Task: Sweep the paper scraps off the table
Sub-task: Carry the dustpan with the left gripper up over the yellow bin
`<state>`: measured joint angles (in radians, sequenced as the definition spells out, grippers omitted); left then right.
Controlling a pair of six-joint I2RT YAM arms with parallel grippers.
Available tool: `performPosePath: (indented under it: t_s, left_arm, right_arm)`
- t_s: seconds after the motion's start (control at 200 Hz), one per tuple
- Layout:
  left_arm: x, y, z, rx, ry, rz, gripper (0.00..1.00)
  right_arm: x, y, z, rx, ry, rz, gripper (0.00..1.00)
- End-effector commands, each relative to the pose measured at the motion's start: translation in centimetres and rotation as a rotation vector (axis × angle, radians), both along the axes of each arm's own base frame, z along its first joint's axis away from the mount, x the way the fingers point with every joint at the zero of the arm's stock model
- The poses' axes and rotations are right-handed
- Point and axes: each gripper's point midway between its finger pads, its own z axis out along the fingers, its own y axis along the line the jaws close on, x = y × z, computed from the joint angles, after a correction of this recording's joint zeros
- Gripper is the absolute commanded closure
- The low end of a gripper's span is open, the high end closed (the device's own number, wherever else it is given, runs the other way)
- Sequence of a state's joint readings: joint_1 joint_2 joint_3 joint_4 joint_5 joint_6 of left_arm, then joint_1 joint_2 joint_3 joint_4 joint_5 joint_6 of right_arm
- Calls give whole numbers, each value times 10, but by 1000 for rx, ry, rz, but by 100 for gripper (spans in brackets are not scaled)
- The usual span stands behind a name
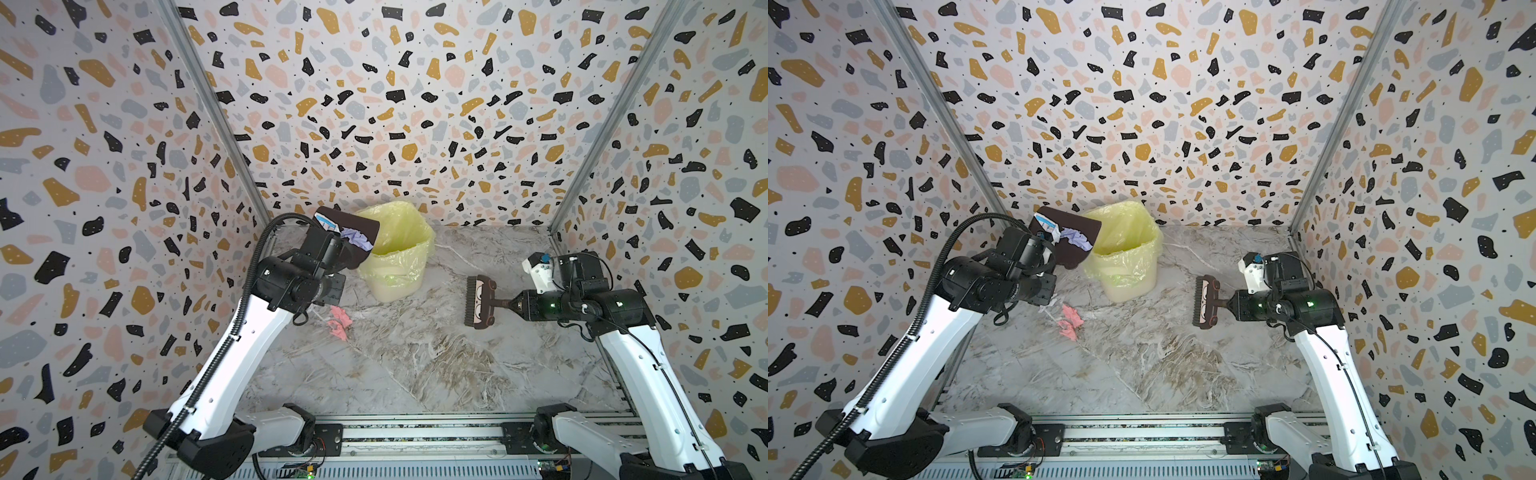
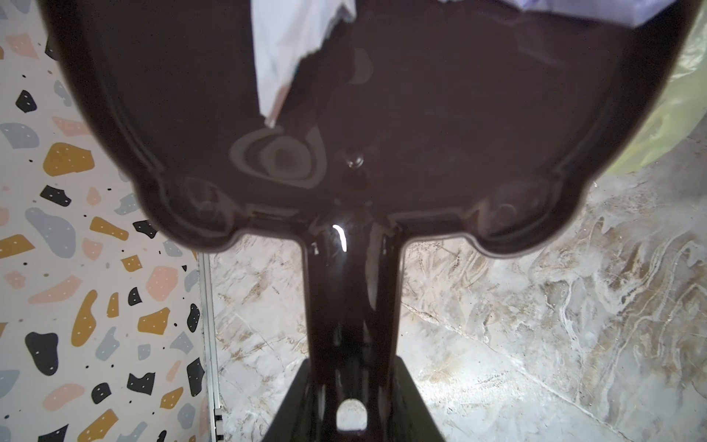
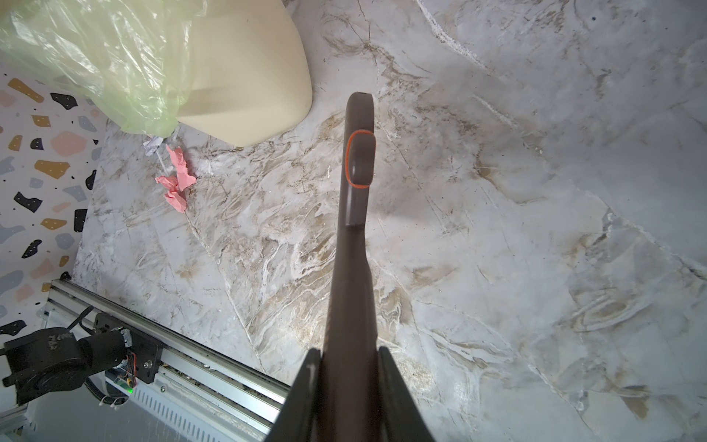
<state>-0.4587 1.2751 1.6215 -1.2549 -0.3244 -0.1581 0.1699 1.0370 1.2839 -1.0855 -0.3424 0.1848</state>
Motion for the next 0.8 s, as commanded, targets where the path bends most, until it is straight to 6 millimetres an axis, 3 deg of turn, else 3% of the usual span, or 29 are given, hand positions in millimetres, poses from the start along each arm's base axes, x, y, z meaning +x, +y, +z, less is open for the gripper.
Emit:
performPosePath:
  t_s: [0.0,0.165,0.325,0.536,0.796]
  left_arm:
    - [18,0,23,-10,-87,-5,100]
    - [34,7,35,47,-113,19,100]
    - [43,7,25,103,-77,1,100]
    - [55,15,31,202,-86,10,100]
    - [73,18,21,325,-43,-14,100]
  right_arm:
    - [1,1,19,13,-55,21,100]
    - [0,2,16,23,-46,26,100]
    - [-1,1,14,18,-38,29,100]
    - [-3,3,9,27,-14,42,100]
    - [-2,5,5,34,10,48,100]
